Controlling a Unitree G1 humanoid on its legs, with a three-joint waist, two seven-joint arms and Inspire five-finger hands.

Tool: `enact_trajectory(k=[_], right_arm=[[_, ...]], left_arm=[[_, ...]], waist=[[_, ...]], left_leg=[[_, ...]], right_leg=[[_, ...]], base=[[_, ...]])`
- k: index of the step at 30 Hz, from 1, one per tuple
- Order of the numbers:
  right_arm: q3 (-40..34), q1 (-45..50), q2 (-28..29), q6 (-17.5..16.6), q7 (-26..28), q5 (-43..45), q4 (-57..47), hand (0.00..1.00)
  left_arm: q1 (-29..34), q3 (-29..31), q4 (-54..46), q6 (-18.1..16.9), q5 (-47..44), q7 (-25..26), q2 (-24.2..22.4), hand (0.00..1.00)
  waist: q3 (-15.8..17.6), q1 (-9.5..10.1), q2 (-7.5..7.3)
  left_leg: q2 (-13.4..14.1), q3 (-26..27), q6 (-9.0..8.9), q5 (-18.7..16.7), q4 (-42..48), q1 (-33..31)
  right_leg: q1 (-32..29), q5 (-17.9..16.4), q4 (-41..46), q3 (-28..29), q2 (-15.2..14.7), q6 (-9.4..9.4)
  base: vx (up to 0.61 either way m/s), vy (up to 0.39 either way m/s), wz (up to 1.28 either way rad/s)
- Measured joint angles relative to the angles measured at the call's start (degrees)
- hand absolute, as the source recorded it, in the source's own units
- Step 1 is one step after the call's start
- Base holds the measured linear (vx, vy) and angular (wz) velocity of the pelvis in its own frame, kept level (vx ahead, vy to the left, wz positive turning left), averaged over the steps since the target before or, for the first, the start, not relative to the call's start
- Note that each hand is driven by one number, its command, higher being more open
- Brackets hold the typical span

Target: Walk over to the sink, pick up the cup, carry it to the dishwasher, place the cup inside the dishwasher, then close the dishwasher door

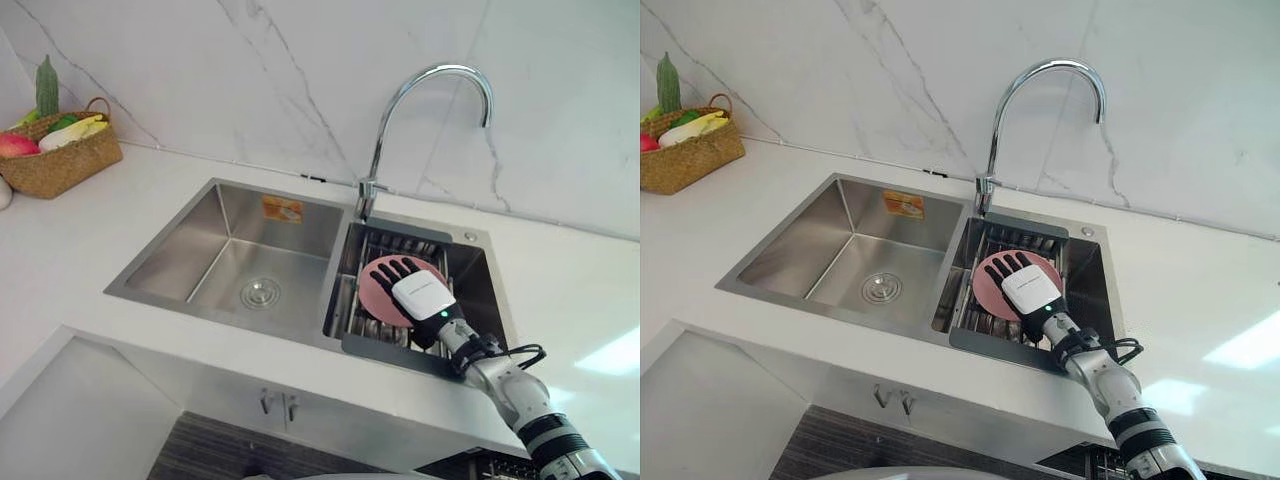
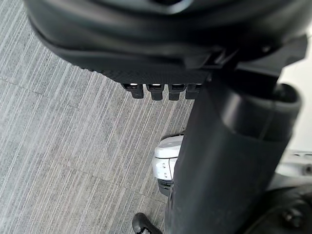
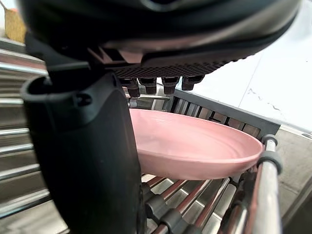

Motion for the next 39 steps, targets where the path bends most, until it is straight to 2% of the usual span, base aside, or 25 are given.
enact_trajectory(k=[9, 16, 19, 22, 24, 26, 27, 31, 34, 39], right_arm=[[0.5, -1.2, 0.0, 0.3, -1.0, 0.5, 2.2, 1.00], [0.2, -1.3, -0.7, 3.1, -1.8, 14.8, 4.7, 1.00], [-1.1, -0.9, -0.8, 3.7, -0.9, 24.3, 5.4, 1.00], [-5.0, 0.4, -0.3, 6.2, 5.2, 38.4, 3.7, 1.00], [-8.1, 3.6, 0.7, 10.3, 10.0, 43.9, -5.2, 1.00], [-9.8, 4.6, 2.0, 12.7, 13.1, 44.1, -10.1, 1.00], [-11.0, 4.8, 2.6, 14.5, 16.5, 43.5, -13.3, 1.00], [-12.6, 4.8, 3.6, 16.4, 22.9, 39.7, -17.2, 1.00], [-13.7, 4.9, 4.6, 16.3, 28.7, 33.1, -19.4, 1.00], [-13.7, 6.8, 4.5, 15.8, 32.2, 32.7, -25.3, 1.00]], left_arm=[[-0.2, -1.1, 0.0, 0.0, -1.2, 0.0, 0.5, 1.00], [-0.1, -1.0, -0.4, 0.0, -1.8, -0.3, 0.6, 1.00], [0.0, -0.1, -0.6, 0.0, -2.0, -0.3, 0.3, 1.00], [0.1, 0.2, -1.0, 0.0, -2.3, -0.5, -0.2, 1.00], [0.1, 1.4, -1.4, 0.0, -2.4, -0.5, -1.3, 1.00], [0.1, 1.7, -1.6, 0.0, -2.4, -0.5, -1.6, 1.00], [0.3, 1.7, -2.1, 0.0, -2.3, -0.4, -2.3, 1.00], [0.5, 1.7, -2.2, 0.0, -2.3, 0.2, -2.3, 1.00], [0.6, 1.8, -2.2, 0.0, -2.3, 0.2, -2.5, 1.00], [0.7, 2.6, -2.0, 0.0, -2.4, 0.2, -2.8, 1.00]], waist=[[0.4, 0.17, -0.75], [0.6, 0.15, -1.07], [0.8, 0.01, -0.86], [1.3, -0.03, -0.12], [1.9, -0.23, 0.81], [2.5, -0.69, 1.75], [2.9, -1.41, 2.35], [3.0, -1.46, 2.47], [3.0, -1.28, 2.37], [3.1, -1.27, 2.16]], left_leg=[[-0.2, -0.3, 0.00, 0.0, 0.0, -0.1], [-0.5, -1.5, 0.00, 0.0, 0.0, -0.9], [-0.4, -1.6, 0.00, 0.0, 0.0, -1.0], [-0.5, -1.6, 0.00, 0.0, 0.0, -0.9], [-0.5, -1.5, -0.05, 0.1, 0.0, -0.7], [-0.5, -1.4, 0.18, 0.5, 0.0, -0.4], [-0.4, -1.3, 0.32, 0.6, 0.1, -0.2], [-0.1, -0.6, 0.25, 0.5, 0.1, 0.3], [0.0, 0.3, 0.15, 0.3, 0.0, 0.9], [0.4, 1.4, 0.01, 0.0, 0.0, 1.1]], right_leg=[[0.0, 0.0, 0.0, 0.2, 0.0, 0.00], [-0.2, 0.0, -0.3, 0.2, 0.1, 0.00], [-0.2, 0.0, -0.3, 0.3, 0.1, 0.01], [-0.2, 0.0, -0.2, 0.6, 0.2, 0.03], [-0.2, 0.1, -0.1, 0.9, 0.2, 0.04], [-0.2, 0.3, 0.1, 1.1, 0.2, -0.15], [-0.2, 0.4, 0.5, 1.2, 0.2, 0.05], [-0.2, 0.3, 0.6, 1.9, 0.4, 0.01], [-0.3, 0.2, 0.7, 3.0, 0.4, -0.11], [-0.9, 0.3, 0.8, 4.2, 0.6, -0.19]], base=[[0.00, 0.000, 0.00], [0.01, 0.001, 0.04], [0.00, 0.000, 0.00], [0.04, -0.006, 0.00], [0.06, -0.011, -0.03], [0.08, -0.012, -0.04], [0.08, -0.014, -0.04], [0.05, -0.017, -0.09], [0.01, -0.004, -0.13], [0.00, -0.007, -0.13]])
